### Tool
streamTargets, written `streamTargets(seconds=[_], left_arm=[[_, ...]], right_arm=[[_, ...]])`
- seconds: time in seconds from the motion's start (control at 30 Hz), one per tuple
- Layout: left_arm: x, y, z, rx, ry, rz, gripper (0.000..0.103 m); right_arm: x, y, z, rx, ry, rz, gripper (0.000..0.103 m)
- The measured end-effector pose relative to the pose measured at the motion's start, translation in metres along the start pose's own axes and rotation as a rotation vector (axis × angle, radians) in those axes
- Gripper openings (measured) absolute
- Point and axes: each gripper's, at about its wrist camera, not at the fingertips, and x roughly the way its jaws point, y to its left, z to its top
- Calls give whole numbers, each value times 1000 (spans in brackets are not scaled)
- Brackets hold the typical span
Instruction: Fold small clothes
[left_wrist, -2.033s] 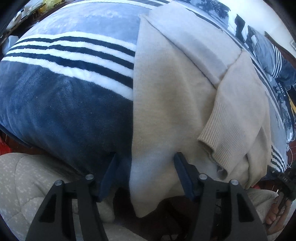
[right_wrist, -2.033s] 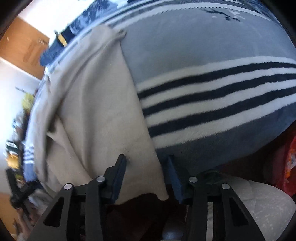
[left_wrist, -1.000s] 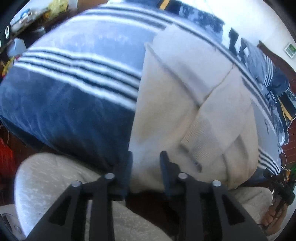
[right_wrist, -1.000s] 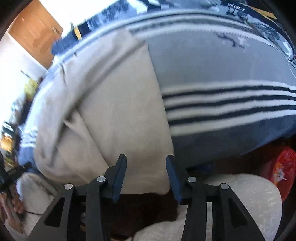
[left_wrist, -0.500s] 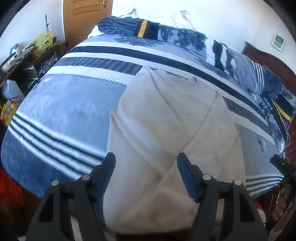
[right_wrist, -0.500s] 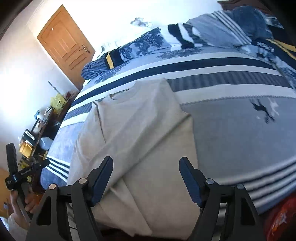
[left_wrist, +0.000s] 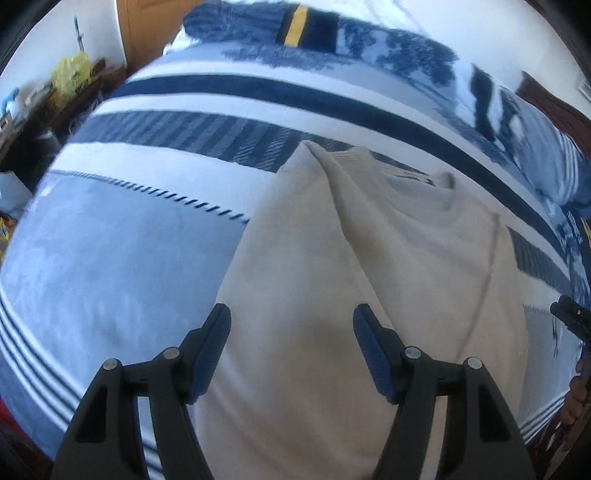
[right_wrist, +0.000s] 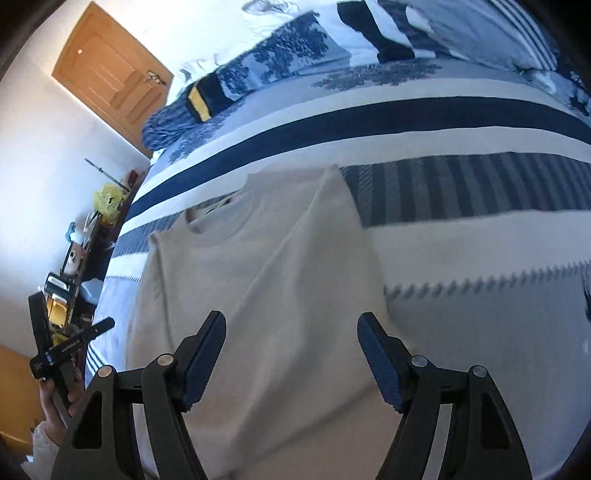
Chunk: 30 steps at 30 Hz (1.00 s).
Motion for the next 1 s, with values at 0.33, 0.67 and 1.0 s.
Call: streamTargets(seconds=[0.33, 0.67, 1.0], left_arm=[[89, -2, 94, 24, 116, -23, 68], [126, -7, 123, 39, 132, 15, 46], [102, -26, 129, 47, 65, 28, 8]], right_arm=[[94, -28, 93, 46, 83, -39, 65], [151, -39, 137, 23, 151, -73, 53], [147, -18, 135, -88, 119, -217, 6]])
